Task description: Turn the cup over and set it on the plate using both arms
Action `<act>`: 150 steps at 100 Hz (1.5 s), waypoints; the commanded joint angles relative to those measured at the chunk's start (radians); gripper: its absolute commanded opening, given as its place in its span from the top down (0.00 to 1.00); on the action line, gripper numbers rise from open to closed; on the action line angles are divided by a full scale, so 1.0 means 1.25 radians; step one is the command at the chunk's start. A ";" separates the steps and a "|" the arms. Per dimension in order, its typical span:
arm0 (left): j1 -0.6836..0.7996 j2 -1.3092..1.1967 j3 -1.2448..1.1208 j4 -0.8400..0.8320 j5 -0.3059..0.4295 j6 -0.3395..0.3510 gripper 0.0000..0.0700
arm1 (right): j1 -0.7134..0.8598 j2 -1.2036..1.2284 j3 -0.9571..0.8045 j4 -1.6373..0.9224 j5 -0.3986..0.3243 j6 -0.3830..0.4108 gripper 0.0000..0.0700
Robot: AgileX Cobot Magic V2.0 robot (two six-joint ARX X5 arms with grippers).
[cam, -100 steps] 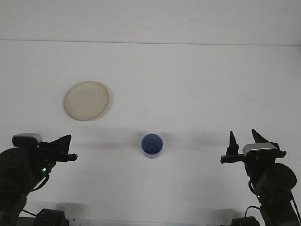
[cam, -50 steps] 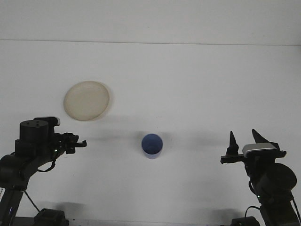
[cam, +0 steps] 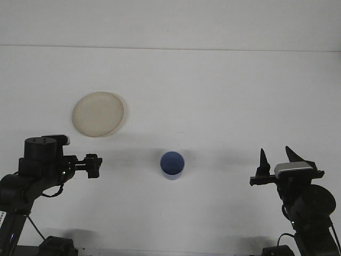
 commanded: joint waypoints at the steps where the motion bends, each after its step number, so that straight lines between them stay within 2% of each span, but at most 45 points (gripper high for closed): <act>1: -0.019 0.030 0.031 0.005 0.014 -0.002 0.17 | 0.001 0.002 0.003 0.008 0.001 -0.007 0.36; 29: -0.187 0.244 0.182 0.007 0.012 -0.004 0.18 | 0.001 0.002 0.003 0.008 0.000 -0.006 0.36; 71: -0.408 0.571 0.427 -0.018 -0.046 0.027 0.18 | 0.001 0.002 0.003 0.007 0.001 -0.006 0.36; 84: -0.437 0.626 0.436 -0.018 -0.087 0.027 0.18 | 0.001 0.002 0.003 0.007 0.001 -0.006 0.36; 136: -0.448 0.770 0.436 0.010 -0.087 0.045 0.19 | 0.001 0.002 0.003 0.007 0.001 -0.006 0.36; 139: -0.448 0.771 0.436 0.010 -0.087 0.045 0.20 | 0.001 0.002 0.003 0.007 0.000 -0.006 0.36; 141: -0.448 0.772 0.436 0.011 -0.087 0.045 0.26 | 0.001 0.002 0.003 0.007 0.000 -0.006 0.36; 148: -0.449 0.772 0.436 0.016 -0.088 0.045 0.51 | 0.001 0.002 0.003 0.007 0.001 -0.006 0.36; 150: -0.449 0.772 0.436 0.018 -0.087 0.045 0.62 | 0.001 0.002 0.003 0.007 0.001 -0.006 0.36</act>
